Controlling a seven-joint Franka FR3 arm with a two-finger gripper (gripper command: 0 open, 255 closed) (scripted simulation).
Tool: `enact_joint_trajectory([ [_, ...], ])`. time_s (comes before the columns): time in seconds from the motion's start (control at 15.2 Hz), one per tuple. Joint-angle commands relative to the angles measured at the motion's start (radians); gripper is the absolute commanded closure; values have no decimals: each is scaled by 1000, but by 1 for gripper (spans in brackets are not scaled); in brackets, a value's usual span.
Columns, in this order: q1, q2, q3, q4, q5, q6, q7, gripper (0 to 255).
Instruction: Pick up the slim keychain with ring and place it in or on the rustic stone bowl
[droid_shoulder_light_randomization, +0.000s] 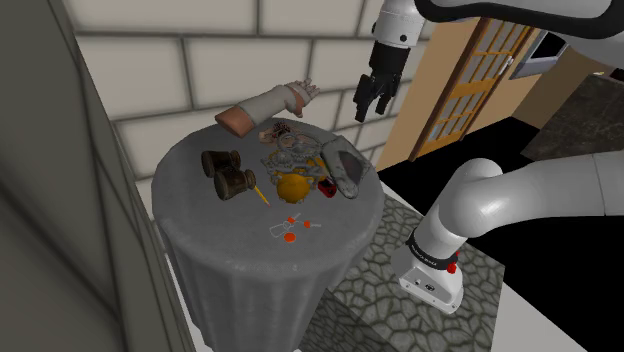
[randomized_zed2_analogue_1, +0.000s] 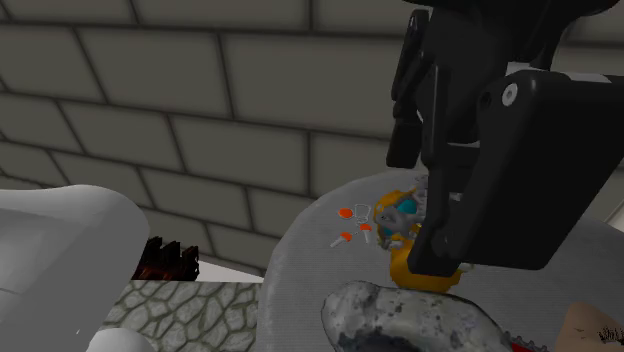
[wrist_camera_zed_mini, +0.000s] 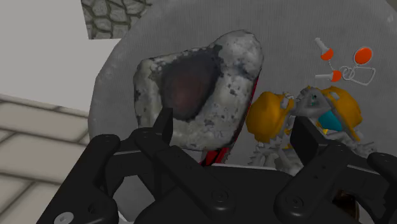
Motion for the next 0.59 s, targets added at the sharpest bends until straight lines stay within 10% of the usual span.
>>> enact_joint_trajectory([
  [0.0,0,0,0,0,0,0,0,0],
  [0.53,33,-46,205,-165,149,149,269,0],
])
